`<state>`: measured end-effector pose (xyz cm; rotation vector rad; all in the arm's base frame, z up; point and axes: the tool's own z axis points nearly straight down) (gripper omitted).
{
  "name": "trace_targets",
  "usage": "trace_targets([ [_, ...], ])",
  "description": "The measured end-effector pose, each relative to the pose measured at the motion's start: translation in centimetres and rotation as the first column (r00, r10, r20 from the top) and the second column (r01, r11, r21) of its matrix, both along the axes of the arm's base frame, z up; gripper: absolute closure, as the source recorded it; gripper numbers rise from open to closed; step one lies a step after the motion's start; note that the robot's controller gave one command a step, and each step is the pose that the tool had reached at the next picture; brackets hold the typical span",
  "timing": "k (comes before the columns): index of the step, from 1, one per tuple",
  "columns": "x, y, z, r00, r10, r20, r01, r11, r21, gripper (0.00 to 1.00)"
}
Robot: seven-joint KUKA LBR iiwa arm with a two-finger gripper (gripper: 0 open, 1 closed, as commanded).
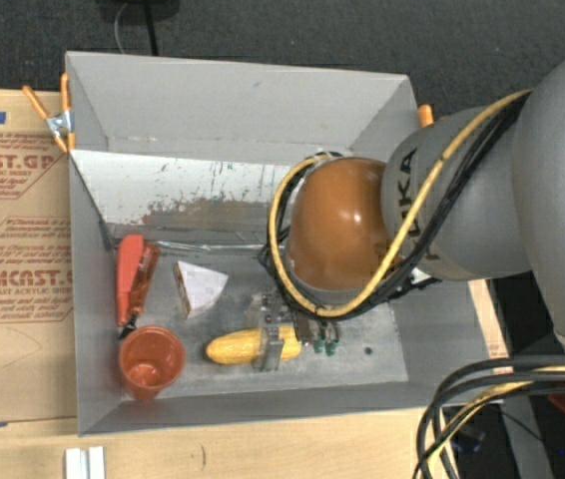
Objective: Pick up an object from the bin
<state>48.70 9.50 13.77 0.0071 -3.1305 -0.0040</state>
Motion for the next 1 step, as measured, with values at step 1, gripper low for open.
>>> trace_targets([
  [1,1.0,-0.75,7.02,0.999,0.049,0.005,-0.049,0.999,0.002,1.0],
])
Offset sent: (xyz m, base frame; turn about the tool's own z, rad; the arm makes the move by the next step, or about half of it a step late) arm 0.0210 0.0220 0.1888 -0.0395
